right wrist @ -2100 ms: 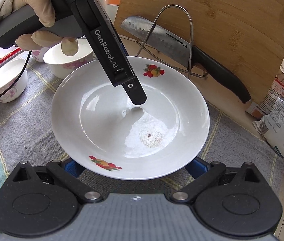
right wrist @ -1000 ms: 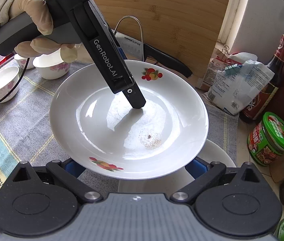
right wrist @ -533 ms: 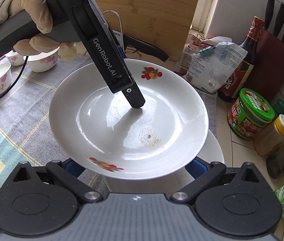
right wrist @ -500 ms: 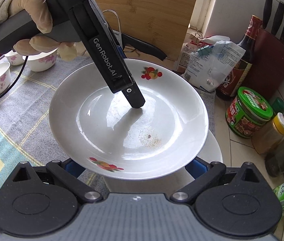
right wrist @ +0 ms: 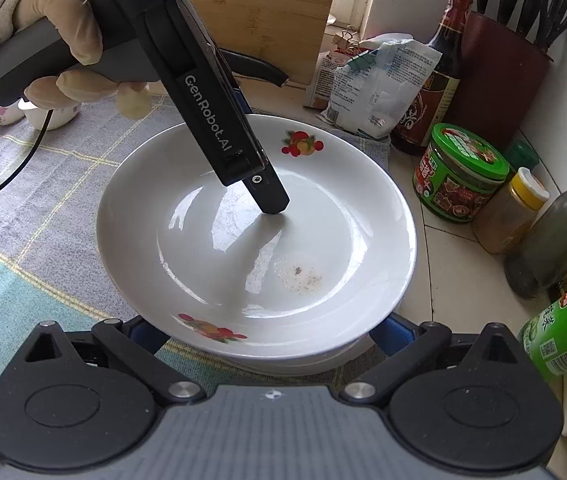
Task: Organize plates and bowls
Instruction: 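Carry the stained plate over the plate stack and lower it on top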
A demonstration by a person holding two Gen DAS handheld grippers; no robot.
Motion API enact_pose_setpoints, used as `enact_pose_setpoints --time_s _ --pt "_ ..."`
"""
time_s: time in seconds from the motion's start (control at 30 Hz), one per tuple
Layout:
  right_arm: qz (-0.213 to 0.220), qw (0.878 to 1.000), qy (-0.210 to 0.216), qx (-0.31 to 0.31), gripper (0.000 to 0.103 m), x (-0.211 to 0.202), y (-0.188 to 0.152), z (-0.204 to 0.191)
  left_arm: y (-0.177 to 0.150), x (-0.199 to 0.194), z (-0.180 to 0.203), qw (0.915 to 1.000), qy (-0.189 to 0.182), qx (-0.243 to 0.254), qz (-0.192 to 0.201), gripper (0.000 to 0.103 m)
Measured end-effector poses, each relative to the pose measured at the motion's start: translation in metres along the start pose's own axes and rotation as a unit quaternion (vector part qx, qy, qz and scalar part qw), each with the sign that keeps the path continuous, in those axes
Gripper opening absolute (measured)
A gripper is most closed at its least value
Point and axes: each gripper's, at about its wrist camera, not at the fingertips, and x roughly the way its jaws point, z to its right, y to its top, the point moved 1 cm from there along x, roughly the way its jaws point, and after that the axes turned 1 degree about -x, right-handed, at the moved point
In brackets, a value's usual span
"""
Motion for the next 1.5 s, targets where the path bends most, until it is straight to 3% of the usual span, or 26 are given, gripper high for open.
enact_pose_setpoints --time_s 0.93,1.5 --pt "-0.03 0.999 -0.002 0.02 0.103 0.009 -0.011 0.01 0.003 0.03 0.005 0.9994 -0.021 0.0 -0.026 0.073" --pt "-0.036 0.999 -0.004 0.02 0.103 0.008 -0.009 0.01 0.007 0.033 0.004 0.9987 -0.029 0.01 -0.041 0.082"
